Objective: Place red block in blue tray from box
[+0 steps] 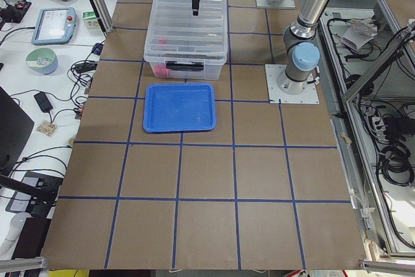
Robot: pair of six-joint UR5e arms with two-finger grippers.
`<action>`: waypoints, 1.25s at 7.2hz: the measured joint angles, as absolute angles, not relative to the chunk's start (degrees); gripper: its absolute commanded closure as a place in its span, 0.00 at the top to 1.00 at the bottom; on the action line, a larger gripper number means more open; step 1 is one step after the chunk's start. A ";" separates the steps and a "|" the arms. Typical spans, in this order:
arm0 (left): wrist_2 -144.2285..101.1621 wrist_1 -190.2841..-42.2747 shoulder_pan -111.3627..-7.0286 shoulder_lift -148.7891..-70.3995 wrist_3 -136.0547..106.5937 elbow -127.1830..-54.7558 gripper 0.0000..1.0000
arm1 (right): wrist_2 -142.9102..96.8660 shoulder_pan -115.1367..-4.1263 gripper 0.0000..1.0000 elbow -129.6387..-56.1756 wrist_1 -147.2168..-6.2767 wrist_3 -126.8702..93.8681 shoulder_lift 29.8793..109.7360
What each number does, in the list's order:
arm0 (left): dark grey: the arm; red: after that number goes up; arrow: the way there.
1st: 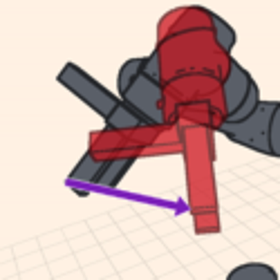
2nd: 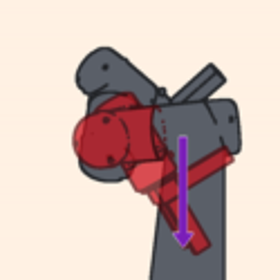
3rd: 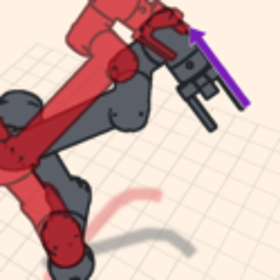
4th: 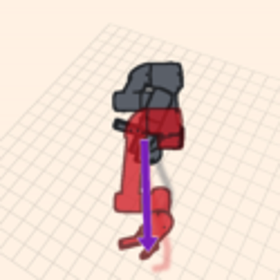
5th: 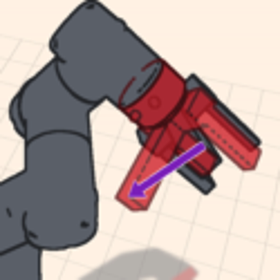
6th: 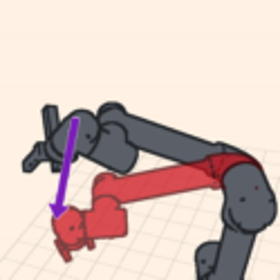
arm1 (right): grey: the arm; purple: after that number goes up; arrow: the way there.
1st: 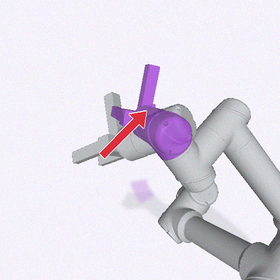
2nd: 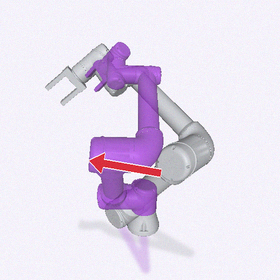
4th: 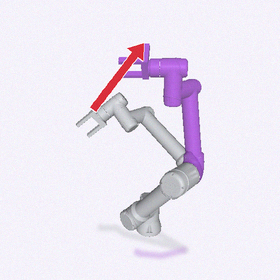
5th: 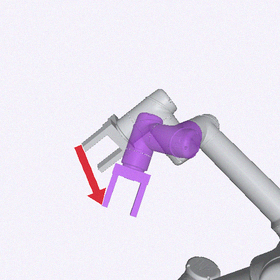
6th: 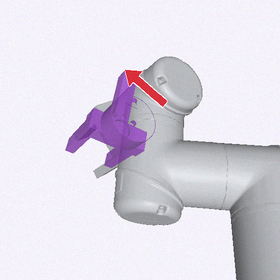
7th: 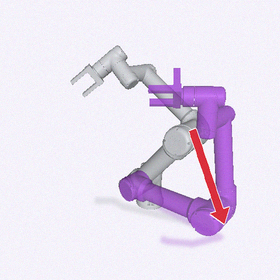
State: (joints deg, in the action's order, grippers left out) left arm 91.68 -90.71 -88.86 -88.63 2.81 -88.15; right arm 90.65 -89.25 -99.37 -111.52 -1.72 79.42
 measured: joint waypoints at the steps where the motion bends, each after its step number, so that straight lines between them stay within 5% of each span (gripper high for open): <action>1: 91.67 -90.68 -88.86 -88.65 2.81 -88.16 1.00 | 93.12 -89.17 1.00 -99.39 -111.55 -1.66 79.39; 9: 91.65 -90.59 -88.86 -88.68 2.81 -88.07 1.00 | 102.68 -83.18 1.00 -99.00 -111.10 0.79 79.83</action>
